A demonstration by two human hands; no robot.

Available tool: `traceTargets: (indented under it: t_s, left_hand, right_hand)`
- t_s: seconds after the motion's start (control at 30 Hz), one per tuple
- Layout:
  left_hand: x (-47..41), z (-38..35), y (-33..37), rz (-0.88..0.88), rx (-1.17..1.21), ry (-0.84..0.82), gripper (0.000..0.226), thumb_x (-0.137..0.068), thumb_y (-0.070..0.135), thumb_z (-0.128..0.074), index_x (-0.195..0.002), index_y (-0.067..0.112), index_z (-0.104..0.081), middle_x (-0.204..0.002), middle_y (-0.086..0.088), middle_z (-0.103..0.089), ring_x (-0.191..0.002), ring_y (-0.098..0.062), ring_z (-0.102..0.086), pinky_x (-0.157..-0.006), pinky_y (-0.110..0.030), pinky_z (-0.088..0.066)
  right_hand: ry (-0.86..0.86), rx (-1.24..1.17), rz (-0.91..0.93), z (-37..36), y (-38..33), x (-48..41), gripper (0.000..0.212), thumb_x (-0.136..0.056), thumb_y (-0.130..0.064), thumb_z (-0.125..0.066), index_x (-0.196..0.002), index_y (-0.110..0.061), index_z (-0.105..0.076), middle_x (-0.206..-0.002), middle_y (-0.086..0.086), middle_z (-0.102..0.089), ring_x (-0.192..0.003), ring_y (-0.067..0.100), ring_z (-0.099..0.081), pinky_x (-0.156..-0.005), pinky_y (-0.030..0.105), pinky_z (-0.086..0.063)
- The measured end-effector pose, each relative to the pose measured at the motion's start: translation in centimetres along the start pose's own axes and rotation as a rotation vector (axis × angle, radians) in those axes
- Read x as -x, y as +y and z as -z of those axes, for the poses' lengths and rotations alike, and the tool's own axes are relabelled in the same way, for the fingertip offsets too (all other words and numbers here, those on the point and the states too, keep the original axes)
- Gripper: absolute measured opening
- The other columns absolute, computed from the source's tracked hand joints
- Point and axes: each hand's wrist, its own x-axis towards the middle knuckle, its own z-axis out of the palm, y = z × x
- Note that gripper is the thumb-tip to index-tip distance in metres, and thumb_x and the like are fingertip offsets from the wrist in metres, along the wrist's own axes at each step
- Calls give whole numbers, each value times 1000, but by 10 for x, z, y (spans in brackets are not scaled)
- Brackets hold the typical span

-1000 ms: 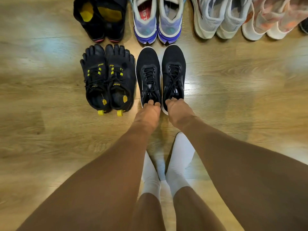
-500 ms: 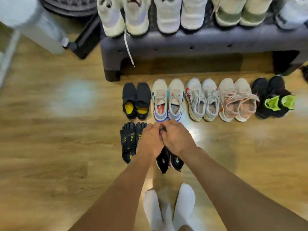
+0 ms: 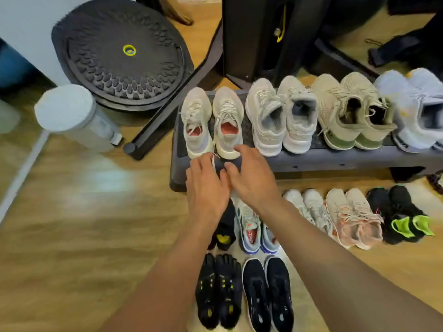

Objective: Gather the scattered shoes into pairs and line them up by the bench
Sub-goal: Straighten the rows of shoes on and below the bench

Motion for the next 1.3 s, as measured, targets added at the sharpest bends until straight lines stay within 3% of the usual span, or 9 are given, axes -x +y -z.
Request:
traceTargets:
  t_s: [0.23, 0.33, 0.43, 0.53, 0.7, 0.9, 1.07, 1.2, 1.3]
  left_hand:
    - [-110, -6, -42, -100, -289, -229, 60, -91, 38, -56, -141, 14, -35, -150, -10, -29, -132, -31, -31, -103, -45, -38]
    - [-147, -17, -53, -126, -388, -404, 57, -87, 27, -63, -136, 10, -42, -150, -9, -26, -138, -33, -21, -103, -43, -38]
    - [-172, -25, -59, -98, -455, -488, 38, -96, 15, -52, -133, 8, -49, -148, -8, -32, -143, -38, -12, -106, -44, -35]
    - [-179, -29, -64, -123, -486, -536, 37, -96, 9, -51, -133, 7, -50, -142, -12, -38, -142, -43, -14, -101, -46, -41]
    - [-187, -26, -67, -70, -397, -610, 45, -94, 8, -49, -139, 11, -43, -147, -14, -29, -140, -39, -20, -101, -45, -39]
    - [-183, -32, -69, 27, -297, -611, 49, -92, 15, -57, -138, 15, -41, -152, -11, -22, -137, -35, -27, -100, -42, -40]
    - [-181, -44, -70, -112, -507, -607, 53, -88, 24, -67, -135, 8, -46, -146, -10, -33, -143, -44, -4, -107, -47, -35]
    - [-178, -47, -64, -125, -568, -579, 47, -93, 24, -59, -135, 10, -43, -146, -10, -35, -143, -41, -13, -114, -45, -27]
    - [-176, -41, -55, -79, -584, -500, 47, -96, 35, -51, -137, 13, -43, -145, -9, -39, -140, -35, -23, -114, -44, -27]
  right_hand:
    - [91, 84, -217, -49, -33, -96, 52, -90, -18, -54, -139, -12, -39, -150, 10, -30, -139, 29, -26, -111, 41, -30]
    - [38, 99, -260, -64, -40, -130, 48, -89, -13, -52, -135, -8, -41, -142, 12, -41, -130, 30, -39, -104, 39, -37]
    - [20, 213, -348, -76, -35, -144, 40, -89, -8, -49, -128, -5, -41, -131, 18, -48, -121, 35, -46, -96, 45, -42]
    - [-37, 373, -357, -88, -32, -149, 31, -93, -12, -47, -124, -7, -43, -124, 16, -55, -116, 32, -51, -89, 42, -44]
    - [-48, 342, -315, -97, -40, -158, 20, -96, -17, -44, -114, -10, -50, -112, 12, -60, -108, 32, -54, -78, 37, -42]
    - [-129, 240, -292, -76, -20, -158, 24, -82, -1, -49, -101, -15, -47, -90, 12, -58, -91, 32, -55, -65, 31, -32]
    - [-151, 209, -226, -70, -4, -160, 29, -82, 1, -48, -101, -20, -47, -81, 4, -52, -76, 27, -47, -64, 29, -32]
    - [-195, 144, -189, -69, 1, -161, 21, -86, -5, -49, -93, -23, -40, -87, 4, -53, -82, 28, -51, -68, 30, -36]
    - [-268, 109, -120, -54, 5, -152, 19, -90, -15, -52, -108, -17, -49, -105, 7, -61, -99, 30, -58, -79, 35, -46]
